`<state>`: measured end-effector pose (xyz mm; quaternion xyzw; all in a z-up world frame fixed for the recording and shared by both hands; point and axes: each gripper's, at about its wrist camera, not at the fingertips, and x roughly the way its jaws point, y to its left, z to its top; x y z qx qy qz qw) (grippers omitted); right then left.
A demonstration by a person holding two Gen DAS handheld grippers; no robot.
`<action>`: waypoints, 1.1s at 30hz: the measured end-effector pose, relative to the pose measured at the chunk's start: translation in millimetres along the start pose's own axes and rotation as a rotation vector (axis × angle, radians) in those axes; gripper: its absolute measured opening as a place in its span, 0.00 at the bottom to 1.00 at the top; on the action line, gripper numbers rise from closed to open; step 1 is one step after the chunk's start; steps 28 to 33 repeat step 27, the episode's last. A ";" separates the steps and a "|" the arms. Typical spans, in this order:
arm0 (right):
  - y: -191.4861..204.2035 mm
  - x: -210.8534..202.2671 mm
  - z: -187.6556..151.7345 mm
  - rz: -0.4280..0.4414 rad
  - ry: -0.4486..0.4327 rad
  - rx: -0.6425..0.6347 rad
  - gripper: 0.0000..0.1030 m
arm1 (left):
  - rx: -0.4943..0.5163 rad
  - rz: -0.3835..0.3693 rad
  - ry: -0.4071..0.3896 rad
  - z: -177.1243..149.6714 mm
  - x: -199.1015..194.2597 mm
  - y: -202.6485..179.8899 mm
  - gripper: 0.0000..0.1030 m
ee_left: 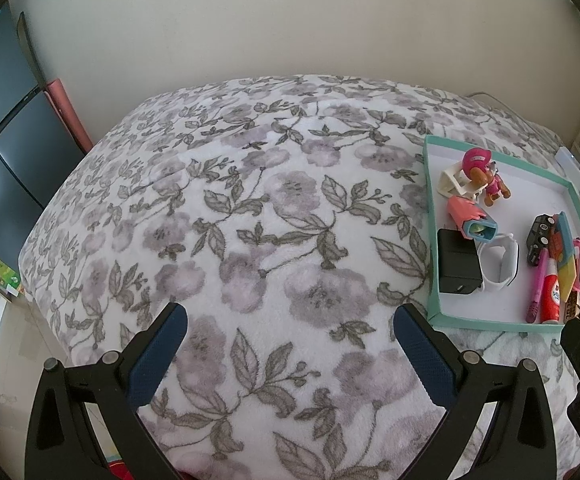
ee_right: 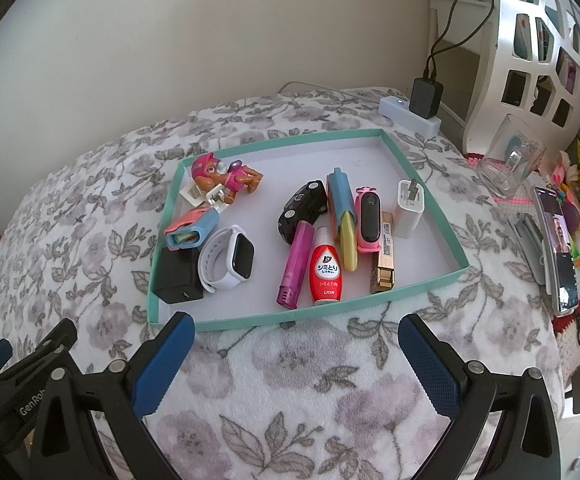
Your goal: Organize rigid objects
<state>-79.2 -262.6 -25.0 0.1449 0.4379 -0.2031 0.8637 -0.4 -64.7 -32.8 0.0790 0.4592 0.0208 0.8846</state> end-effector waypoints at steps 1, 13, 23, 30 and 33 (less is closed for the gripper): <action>-0.1 0.1 -0.2 0.000 0.000 0.000 1.00 | 0.001 0.002 -0.001 -0.1 0.1 0.1 1.00; 0.2 0.4 0.5 -0.001 0.001 0.000 1.00 | 0.006 0.004 0.002 -0.1 0.7 0.1 1.00; 0.4 1.6 -0.1 -0.001 0.003 -0.001 1.00 | 0.017 0.001 -0.005 -0.2 -0.1 1.3 1.00; 0.5 2.0 -0.6 -0.001 0.004 -0.001 1.00 | 0.024 0.006 -0.025 0.0 -4.7 0.4 1.00; 0.5 2.0 -0.6 -0.001 0.004 -0.001 1.00 | 0.024 0.006 -0.025 0.0 -4.7 0.4 1.00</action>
